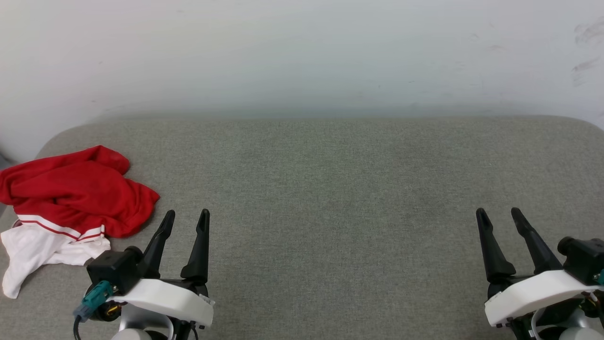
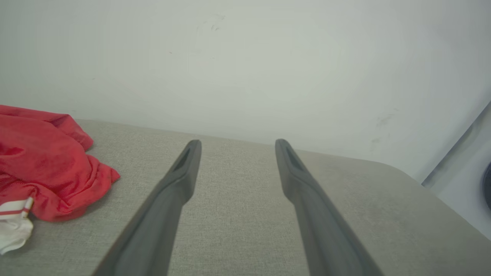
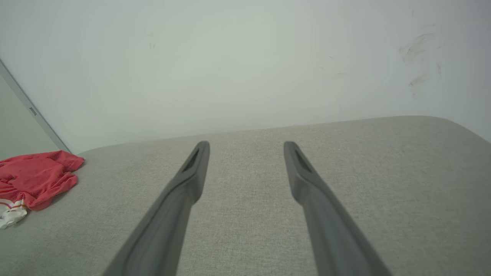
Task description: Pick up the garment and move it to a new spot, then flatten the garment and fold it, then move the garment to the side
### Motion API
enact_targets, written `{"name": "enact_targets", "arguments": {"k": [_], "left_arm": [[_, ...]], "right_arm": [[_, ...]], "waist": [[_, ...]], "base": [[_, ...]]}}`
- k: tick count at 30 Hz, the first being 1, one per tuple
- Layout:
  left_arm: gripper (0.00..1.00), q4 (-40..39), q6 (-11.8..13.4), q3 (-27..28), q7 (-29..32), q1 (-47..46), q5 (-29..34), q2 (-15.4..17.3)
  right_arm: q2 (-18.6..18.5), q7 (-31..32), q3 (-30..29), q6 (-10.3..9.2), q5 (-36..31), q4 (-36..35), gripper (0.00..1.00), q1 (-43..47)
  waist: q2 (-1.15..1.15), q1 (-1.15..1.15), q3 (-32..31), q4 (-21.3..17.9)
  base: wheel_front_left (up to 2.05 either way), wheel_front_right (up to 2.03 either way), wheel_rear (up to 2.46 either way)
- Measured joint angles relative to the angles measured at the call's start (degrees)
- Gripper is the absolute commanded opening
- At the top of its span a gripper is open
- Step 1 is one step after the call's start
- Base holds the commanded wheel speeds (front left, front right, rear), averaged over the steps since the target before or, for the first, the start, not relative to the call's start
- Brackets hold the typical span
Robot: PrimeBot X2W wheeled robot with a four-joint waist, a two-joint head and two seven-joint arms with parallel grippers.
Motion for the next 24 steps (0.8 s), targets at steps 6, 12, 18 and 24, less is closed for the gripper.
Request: {"name": "enact_targets", "arguments": {"k": [6,12,18,24], "left_arm": [[1.0,0.3,0.3,-0.5,-0.8,0.0,3.3,0.4],[1.0,0.9,0.5,-1.0,-1.5,0.0,5.9,0.5],[1.0,1.6,0.5,-1.5,-2.3,0.1,8.0,0.3],[1.0,2.4,0.2,-1.7,-3.0,0.1,9.7,0.2]], "right_arm": [[0.4,0.2,-0.4,0.0,-3.4,-0.7,1.0,0.6],[0.9,0.3,-1.1,0.0,-6.4,-1.4,1.0,1.2],[1.4,0.2,-1.7,0.0,-8.5,-1.9,1.0,1.7],[1.6,0.1,-2.1,0.0,-10.2,-2.3,1.0,1.8]], "waist": [[0.0,0.0,-0.1,0.0],[0.0,0.0,-0.2,0.1],[0.0,0.0,-0.2,0.1],[0.0,0.0,-0.2,0.2]], "base": [[0.0,0.0,0.0],[0.0,0.0,0.0],[0.0,0.0,0.0],[0.0,0.0,0.0]]}}
